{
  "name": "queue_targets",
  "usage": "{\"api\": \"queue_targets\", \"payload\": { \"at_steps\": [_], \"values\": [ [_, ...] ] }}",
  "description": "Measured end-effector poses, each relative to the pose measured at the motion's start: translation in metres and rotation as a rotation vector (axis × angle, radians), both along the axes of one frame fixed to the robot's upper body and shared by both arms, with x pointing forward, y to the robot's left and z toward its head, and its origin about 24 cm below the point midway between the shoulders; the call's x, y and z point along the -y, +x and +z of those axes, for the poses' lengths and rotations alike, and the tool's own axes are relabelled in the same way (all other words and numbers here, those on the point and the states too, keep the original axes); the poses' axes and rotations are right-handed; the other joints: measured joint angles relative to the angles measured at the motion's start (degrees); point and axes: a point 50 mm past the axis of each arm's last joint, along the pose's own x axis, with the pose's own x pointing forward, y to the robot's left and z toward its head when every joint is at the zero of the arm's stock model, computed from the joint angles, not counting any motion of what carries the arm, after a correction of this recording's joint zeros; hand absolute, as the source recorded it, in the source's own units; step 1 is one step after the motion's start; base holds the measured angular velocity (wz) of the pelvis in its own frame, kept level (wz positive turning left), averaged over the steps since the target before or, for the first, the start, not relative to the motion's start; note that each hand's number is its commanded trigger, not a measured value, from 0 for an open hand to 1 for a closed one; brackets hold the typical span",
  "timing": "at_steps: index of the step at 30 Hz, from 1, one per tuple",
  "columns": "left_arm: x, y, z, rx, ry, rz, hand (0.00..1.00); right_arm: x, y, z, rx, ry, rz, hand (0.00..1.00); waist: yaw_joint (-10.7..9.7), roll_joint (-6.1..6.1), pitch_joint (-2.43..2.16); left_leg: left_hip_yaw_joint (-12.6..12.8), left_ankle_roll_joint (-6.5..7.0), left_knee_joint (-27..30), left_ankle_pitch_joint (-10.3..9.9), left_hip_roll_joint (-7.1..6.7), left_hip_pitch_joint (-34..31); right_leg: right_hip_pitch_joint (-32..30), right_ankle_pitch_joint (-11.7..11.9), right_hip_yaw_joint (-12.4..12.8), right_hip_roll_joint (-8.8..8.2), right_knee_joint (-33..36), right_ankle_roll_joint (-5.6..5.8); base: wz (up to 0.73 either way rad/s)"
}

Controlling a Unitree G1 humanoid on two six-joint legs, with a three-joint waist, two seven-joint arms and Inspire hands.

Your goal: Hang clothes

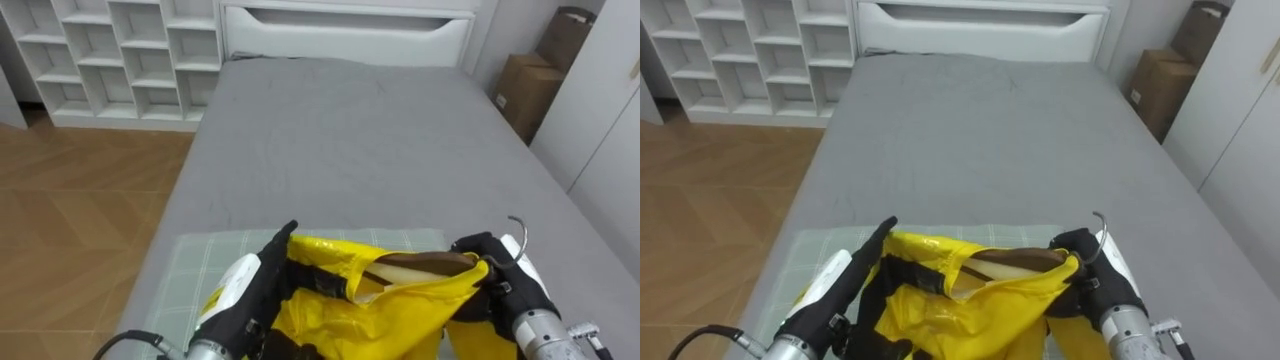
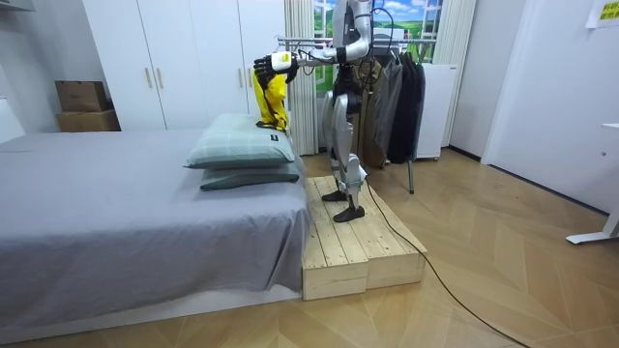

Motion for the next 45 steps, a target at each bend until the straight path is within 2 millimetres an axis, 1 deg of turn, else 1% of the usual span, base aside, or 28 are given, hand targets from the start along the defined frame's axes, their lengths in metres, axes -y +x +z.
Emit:
{"api": "queue_targets", "payload": {
  "at_steps": [7,12,16,20,25,28,33,38,42,45],
  "values": [
    [0.000,-0.002,-0.002,-0.008,0.000,0.002,0.00,0.002,0.000,-0.005,-0.023,-0.001,-0.008,1.00,-0.1,-0.03,-0.01,0.0,0.00,0.0,0.0,0.01,0.0,0.1,0.0,-0.8,-0.12,0.0,0.00,0.00],
    [-0.002,-0.004,-0.004,-0.020,0.002,0.005,0.00,0.003,0.001,-0.007,-0.035,-0.013,-0.009,1.00,-0.1,-0.08,-0.04,0.0,0.00,0.1,0.0,-0.01,0.1,0.2,0.0,-0.8,-0.13,0.1,0.00,0.00],
    [-0.006,-0.003,-0.004,-0.020,0.009,0.020,0.00,0.002,0.001,-0.007,-0.039,-0.015,-0.001,1.00,-0.2,-0.09,-0.06,-0.1,0.00,0.4,0.0,-0.01,-0.1,0.2,0.0,-0.8,-0.17,0.0,0.00,0.00],
    [-0.012,-0.003,-0.003,-0.014,0.013,0.048,0.00,0.002,0.000,-0.007,-0.042,-0.084,0.011,1.00,-0.4,0.05,-0.14,-0.4,0.00,0.6,0.0,-0.01,-0.2,0.5,0.0,-1.3,-0.22,0.1,0.00,0.04],
    [-0.017,-0.010,-0.009,-0.022,0.014,0.090,0.00,0.003,0.000,-0.007,-0.038,-0.104,0.002,1.00,-0.8,0.29,-0.26,-1.0,0.00,0.7,0.0,-0.01,0.2,1.2,0.0,-1.9,-0.25,0.1,0.00,0.07],
    [-0.021,-0.011,-0.010,-0.036,-0.035,0.110,0.00,0.005,-0.001,-0.007,-0.028,-0.108,-0.021,1.00,-0.8,0.36,-0.25,-1.5,0.00,0.7,0.0,-0.04,0.1,1.2,0.0,-2.2,-0.29,0.2,0.01,0.07],
    [-0.030,-0.014,-0.013,-0.044,-0.089,0.181,0.00,0.008,-0.006,-0.011,-0.021,-0.097,-0.073,1.00,-0.5,0.42,-0.30,-1.5,0.00,0.8,0.0,-0.01,0.3,1.3,0.0,-2.1,-0.31,0.3,0.00,0.00],
    [-0.043,-0.013,-0.010,-0.015,-0.111,0.267,0.00,0.013,-0.018,-0.020,-0.057,-0.100,-0.096,1.00,-0.2,0.41,-0.31,-1.5,0.00,0.8,0.0,-0.02,0.3,1.3,0.0,-2.0,-0.31,0.3,-0.01,0.00],
    [-0.045,-0.015,-0.011,-0.008,-0.112,0.295,0.00,0.014,-0.022,-0.024,-0.068,-0.102,-0.109,1.00,-0.1,0.42,-0.30,-1.4,0.00,0.8,0.0,-0.04,0.4,1.3,0.0,-2.0,-0.32,0.3,0.00,0.00],
    [-0.046,-0.018,-0.020,-0.044,-0.136,0.320,0.00,0.015,-0.026,-0.026,-0.070,-0.107,-0.127,1.00,-0.1,0.47,-0.27,-1.4,0.00,0.7,0.0,-0.05,0.3,1.3,0.0,-2.1,-0.30,0.3,0.00,0.00]
  ]
}}
